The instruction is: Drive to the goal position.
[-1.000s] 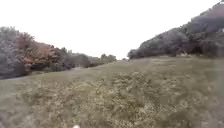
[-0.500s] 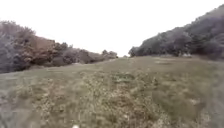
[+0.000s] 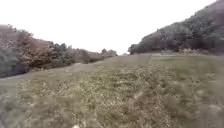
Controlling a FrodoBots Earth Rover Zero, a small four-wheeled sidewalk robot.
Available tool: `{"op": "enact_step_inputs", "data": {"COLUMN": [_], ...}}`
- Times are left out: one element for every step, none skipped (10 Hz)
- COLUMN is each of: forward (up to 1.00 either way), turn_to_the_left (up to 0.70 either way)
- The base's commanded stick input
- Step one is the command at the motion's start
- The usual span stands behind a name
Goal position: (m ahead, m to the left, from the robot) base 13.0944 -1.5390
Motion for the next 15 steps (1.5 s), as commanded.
{"op": "enact_step_inputs", "data": {"forward": [0.85,0.85,0.85,0.85,0.85,0.85,0.85,0.85,0.85,0.85,0.85,0.85,0.85,0.85,0.85], "turn_to_the_left": [0.30,0.28,0.15,0.02,0.01,0.01,0.01,0.01,0.01,0.01,0.01,0.01,0.01,0.01,0.01]}}
